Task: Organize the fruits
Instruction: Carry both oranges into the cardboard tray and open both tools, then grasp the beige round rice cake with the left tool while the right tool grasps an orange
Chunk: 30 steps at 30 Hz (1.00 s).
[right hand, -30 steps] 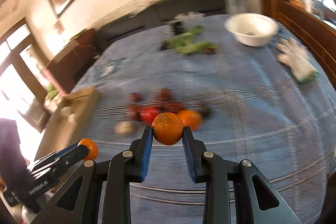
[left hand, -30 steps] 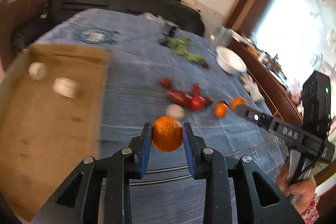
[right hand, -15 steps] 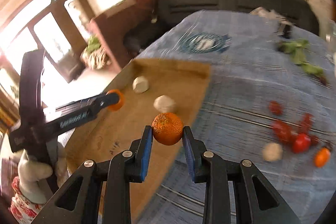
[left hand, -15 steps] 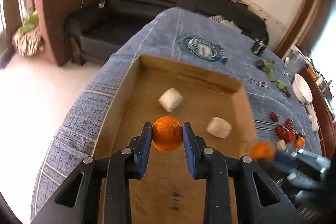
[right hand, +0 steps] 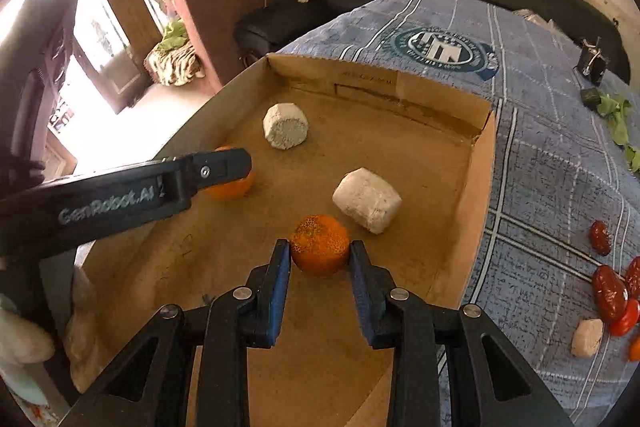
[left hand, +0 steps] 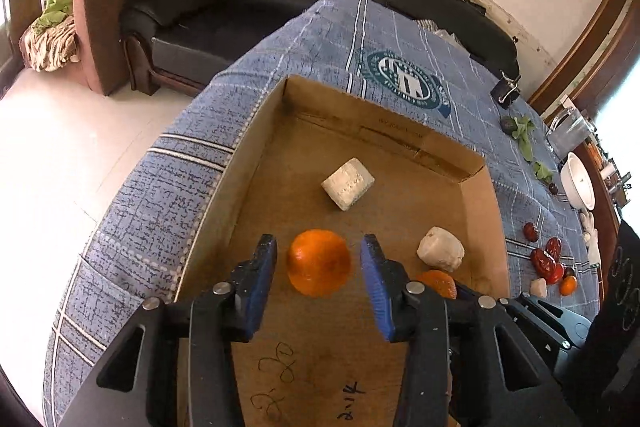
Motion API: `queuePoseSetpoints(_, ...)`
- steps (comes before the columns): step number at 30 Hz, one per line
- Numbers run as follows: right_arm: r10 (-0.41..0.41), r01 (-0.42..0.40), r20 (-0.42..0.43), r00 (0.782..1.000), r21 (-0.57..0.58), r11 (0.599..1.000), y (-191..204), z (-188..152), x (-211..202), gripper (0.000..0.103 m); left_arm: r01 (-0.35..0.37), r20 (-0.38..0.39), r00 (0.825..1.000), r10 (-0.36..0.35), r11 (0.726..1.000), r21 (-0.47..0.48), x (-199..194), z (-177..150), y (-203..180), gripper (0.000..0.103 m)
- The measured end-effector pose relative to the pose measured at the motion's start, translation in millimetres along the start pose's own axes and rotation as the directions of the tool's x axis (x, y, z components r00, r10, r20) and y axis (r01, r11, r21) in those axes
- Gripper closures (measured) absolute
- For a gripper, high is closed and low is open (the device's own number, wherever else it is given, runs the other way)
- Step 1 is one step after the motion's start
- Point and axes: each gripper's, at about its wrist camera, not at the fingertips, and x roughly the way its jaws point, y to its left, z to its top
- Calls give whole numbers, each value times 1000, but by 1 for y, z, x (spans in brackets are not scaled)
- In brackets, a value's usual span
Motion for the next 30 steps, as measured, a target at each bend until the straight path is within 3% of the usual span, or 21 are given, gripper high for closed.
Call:
queuePoseSetpoints(6, 36, -36, 43, 998, 19, 999, -4, -3, -21, 68, 16, 108, 994, -17, 1000, 11, -35, -5, -7, 60)
queuePoseSetpoints(9, 50, -54, 95, 994, 34, 998, -11, -8, -46, 61, 7, 199, 980, -13, 999, 31, -64, -12, -18, 56)
queuePoseSetpoints(11, 61, -68, 135, 989, 46, 997, -18, -13, -65, 50, -3, 277, 961, -10, 999, 48, -89, -20, -28, 43)
queuePoseSetpoints(12, 59, -68, 158, 986, 50, 996, -22, -18, -76, 48, -8, 336, 942, -13, 998, 61, -106, -27, -35, 38)
queuePoseSetpoints(13, 51, -61, 179, 983, 53, 997, -26, -22, -86, 44, -12, 368, 930, -14, 998, 67, -115, -31, -40, 27)
queuePoseSetpoints(14, 34, -47, 206, 978, 57, 997, -33, -29, -100, 41, -14, 413, 911, -18, 997, 75, -128, -37, -47, 13)
queuePoseSetpoints(15, 21, -36, 225, 974, 60, 998, -38, -34, -108, 40, -11, 466, 884, -28, 997, 80, -143, -45, -56, 7)
queuePoseSetpoints(16, 6, -22, 244, 970, 64, 998, -43, -40, -118, 38, -4, 492, 870, -36, 997, 79, -152, -49, -60, 0)
queuePoseSetpoints(18, -37, 13, 285, 958, 84, 996, -57, -54, -141, 37, 42, 527, 846, -80, 995, 85, -166, -59, -71, 0)
queuePoseSetpoints(20, -72, 31, 340, 938, 125, 992, -77, -73, -170, 37, 103, 503, 854, -137, 990, 97, -169, -62, -82, 0)
queuePoseSetpoints(23, -137, 68, 402, 905, 181, 981, -107, -97, -209, 35, 112, 466, 873, -146, 989, 101, -166, -68, -106, 0)
queuePoseSetpoints(27, -211, 85, 375, 903, 326, 942, -162, -121, -244, 34, 110, 438, 884, -161, 984, 140, -154, -76, -137, 0)
queuePoseSetpoints(30, -263, 109, 329, 907, 419, 901, -199, -135, -256, 34, 123, 385, 905, -182, 977, 172, -138, -82, -160, 0)
